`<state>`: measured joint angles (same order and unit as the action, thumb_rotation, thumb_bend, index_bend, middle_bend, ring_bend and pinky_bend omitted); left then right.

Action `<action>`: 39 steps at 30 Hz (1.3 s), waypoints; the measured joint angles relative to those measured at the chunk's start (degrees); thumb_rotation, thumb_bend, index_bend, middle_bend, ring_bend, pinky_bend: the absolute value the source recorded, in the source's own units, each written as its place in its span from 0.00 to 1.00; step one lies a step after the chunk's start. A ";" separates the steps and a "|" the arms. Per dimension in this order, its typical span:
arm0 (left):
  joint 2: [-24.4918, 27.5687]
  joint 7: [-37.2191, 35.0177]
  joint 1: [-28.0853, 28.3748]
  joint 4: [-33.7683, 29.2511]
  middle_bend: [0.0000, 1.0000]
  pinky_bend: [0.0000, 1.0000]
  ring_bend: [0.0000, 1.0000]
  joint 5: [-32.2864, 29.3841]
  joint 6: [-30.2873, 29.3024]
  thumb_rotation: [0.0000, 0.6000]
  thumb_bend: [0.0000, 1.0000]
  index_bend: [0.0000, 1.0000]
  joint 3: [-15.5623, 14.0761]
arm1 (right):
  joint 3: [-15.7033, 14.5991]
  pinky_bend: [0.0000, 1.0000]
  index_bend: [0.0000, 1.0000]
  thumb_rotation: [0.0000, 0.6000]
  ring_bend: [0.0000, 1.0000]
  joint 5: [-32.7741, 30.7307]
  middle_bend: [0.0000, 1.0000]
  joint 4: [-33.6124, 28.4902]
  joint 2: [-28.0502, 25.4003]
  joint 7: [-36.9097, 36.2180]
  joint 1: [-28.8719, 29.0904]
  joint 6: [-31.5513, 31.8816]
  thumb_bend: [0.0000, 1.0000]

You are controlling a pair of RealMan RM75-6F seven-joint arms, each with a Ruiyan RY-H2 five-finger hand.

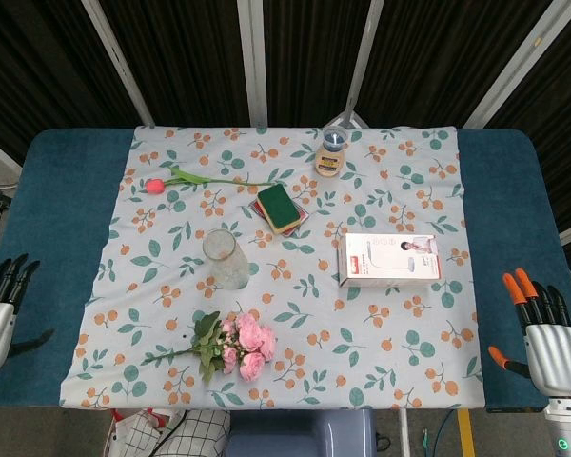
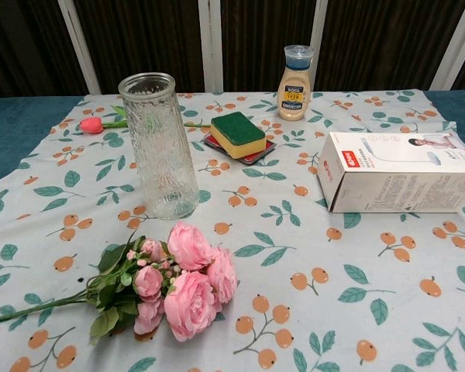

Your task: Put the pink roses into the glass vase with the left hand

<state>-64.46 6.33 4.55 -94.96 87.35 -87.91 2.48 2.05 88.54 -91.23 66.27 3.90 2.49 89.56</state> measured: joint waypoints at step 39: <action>0.53 -3.93 0.23 -5.90 0.03 0.13 0.01 -0.03 4.06 1.00 0.04 0.04 -1.73 | 1.96 0.00 0.00 1.00 0.05 -4.29 0.00 -3.17 2.73 -4.39 -1.32 -0.62 0.07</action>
<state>-63.93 2.41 4.78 -100.86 87.32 -83.85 0.75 4.01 84.25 -94.39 69.00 -0.49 1.17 88.94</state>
